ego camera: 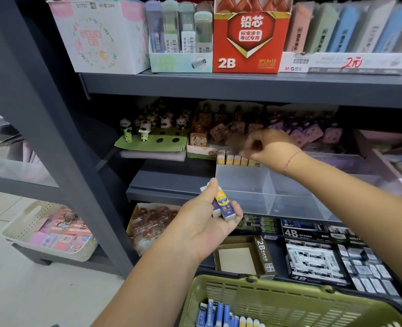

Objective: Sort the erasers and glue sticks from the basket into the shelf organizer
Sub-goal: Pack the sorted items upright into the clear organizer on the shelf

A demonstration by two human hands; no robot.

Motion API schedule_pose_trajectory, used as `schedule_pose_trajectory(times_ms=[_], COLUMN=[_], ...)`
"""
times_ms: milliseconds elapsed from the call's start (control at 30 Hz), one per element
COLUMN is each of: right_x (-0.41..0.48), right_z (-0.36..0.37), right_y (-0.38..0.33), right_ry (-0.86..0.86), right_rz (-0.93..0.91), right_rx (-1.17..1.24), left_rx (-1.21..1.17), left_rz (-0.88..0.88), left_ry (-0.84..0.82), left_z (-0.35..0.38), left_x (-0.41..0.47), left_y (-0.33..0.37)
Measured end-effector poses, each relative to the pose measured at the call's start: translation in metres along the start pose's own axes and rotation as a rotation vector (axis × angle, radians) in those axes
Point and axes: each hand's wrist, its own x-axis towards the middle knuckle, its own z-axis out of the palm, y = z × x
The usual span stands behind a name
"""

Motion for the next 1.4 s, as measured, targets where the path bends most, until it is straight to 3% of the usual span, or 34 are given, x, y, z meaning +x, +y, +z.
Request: schedule_pose_trajectory(times_ms=[33,100,167,233,433,533,600,667,733,933,1067,1267,1400], right_x=[-0.009,-0.03,-0.046,-0.055,-0.065,-0.051,-0.029,-0.008,0.008,0.019,0.02,0.023,0.021], right_z=[-0.003,-0.008,-0.007,-0.004,-0.006,-0.031,-0.048,-0.056,-0.053,-0.031,-0.017,-0.003,-0.003], right_y=[-0.01,-0.03,-0.043,-0.047,-0.052,-0.043,-0.024,-0.002,0.011,0.007,0.011,0.021,0.023], right_ry=[-0.034,-0.263,-0.473,-0.549,-0.515,-0.314,-0.131,-0.069,-0.108,-0.197,-0.199,-0.144,-0.199], right_rz=[-0.022,-0.057,-0.084,-0.081,-0.036,-0.022,0.053,0.107,0.107,0.054,0.078,0.128,0.143], right_rx=[0.158,0.46,0.563,0.614,0.714,0.709,0.61,0.346,0.147,-0.14,-0.259,-0.252,-0.218], left_rx=[-0.023,-0.058,-0.04,-0.014,-0.051,-0.065,-0.018,0.034,0.076,0.128,0.139,0.091,0.117], left_rz=[-0.004,-0.012,-0.014,0.001,0.03,0.048,0.058,0.048,0.046,0.067,0.063,0.065,0.073], left_ry=[-0.007,-0.024,-0.063,-0.094,-0.073,0.009,0.046,0.058,0.07,0.061,0.071,0.057,0.055], left_z=[0.001,0.0,-0.001,-0.002,-0.004,-0.003,-0.005,-0.007,-0.009,-0.005,-0.008,-0.007,-0.008], left_x=[-0.001,-0.001,0.0,0.0,0.001,0.002,0.002,0.002,0.003,0.004,0.004,0.003,0.003], left_y=[0.001,0.002,0.001,-0.001,-0.003,0.001,0.002,0.001,0.0,0.0,-0.001,0.001,0.0])
